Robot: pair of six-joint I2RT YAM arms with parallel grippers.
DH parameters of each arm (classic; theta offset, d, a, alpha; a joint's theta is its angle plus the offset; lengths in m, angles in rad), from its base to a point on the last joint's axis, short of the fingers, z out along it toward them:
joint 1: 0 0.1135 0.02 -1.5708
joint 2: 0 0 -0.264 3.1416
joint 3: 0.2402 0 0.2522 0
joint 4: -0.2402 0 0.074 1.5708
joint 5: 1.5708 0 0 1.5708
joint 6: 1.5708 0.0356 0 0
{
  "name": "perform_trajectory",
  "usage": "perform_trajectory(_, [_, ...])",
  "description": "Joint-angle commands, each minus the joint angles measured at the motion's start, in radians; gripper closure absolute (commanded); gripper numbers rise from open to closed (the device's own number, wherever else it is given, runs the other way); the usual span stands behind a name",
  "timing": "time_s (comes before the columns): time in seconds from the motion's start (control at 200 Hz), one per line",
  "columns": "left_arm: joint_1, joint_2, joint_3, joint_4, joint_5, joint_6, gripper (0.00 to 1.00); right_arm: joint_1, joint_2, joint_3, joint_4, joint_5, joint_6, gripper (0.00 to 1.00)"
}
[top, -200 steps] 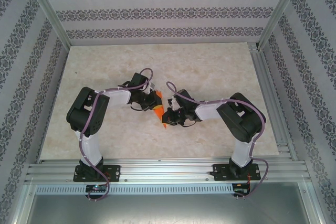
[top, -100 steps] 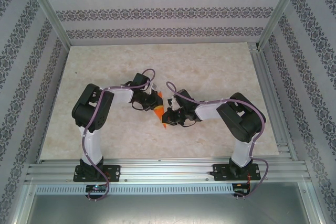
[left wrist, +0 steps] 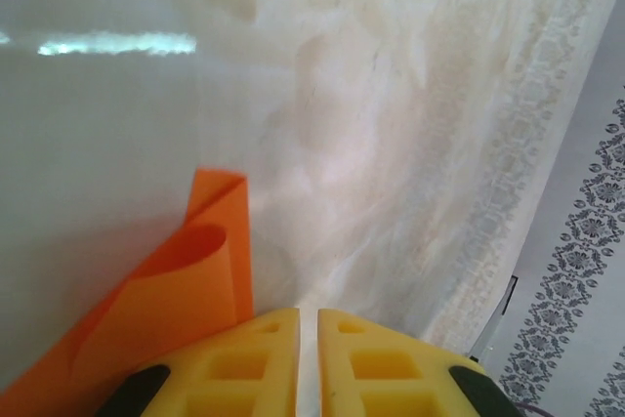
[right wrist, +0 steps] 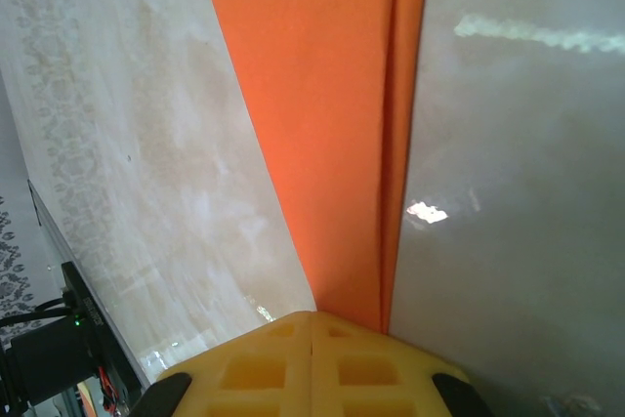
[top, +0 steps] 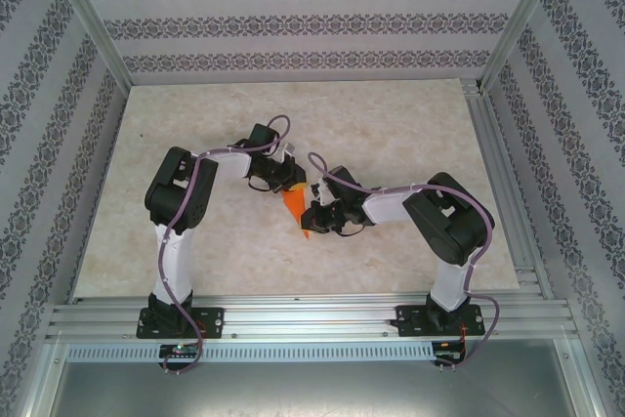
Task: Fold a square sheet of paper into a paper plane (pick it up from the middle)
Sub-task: Fold the wing for the fifth time at the center of the table.
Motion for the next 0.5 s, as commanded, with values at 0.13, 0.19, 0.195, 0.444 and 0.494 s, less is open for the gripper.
perform_trajectory(0.13, [0.057, 0.079, 0.156, -0.084, -0.007, 0.105, 0.84, -0.001, 0.055, -0.060, -0.165, 0.067, -0.040, 0.97])
perform_trajectory(0.19, [0.066, 0.105, 0.197, -0.108, -0.002, 0.120, 0.83, -0.005, 0.052, -0.063, -0.164, 0.067, -0.041, 0.97])
perform_trajectory(0.195, [0.068, 0.108, 0.201, -0.110, -0.001, 0.120, 0.83, -0.005, 0.052, -0.063, -0.164, 0.067, -0.041, 0.97])
perform_trajectory(0.444, [0.113, 0.090, 0.318, -0.128, 0.058, 0.091, 0.78, -0.023, -0.018, -0.035, -0.166, 0.054, -0.046, 0.91])
perform_trajectory(0.494, [0.113, 0.046, 0.336, -0.184, 0.016, 0.112, 0.78, -0.027, -0.056, -0.012, -0.192, 0.057, -0.053, 0.86])
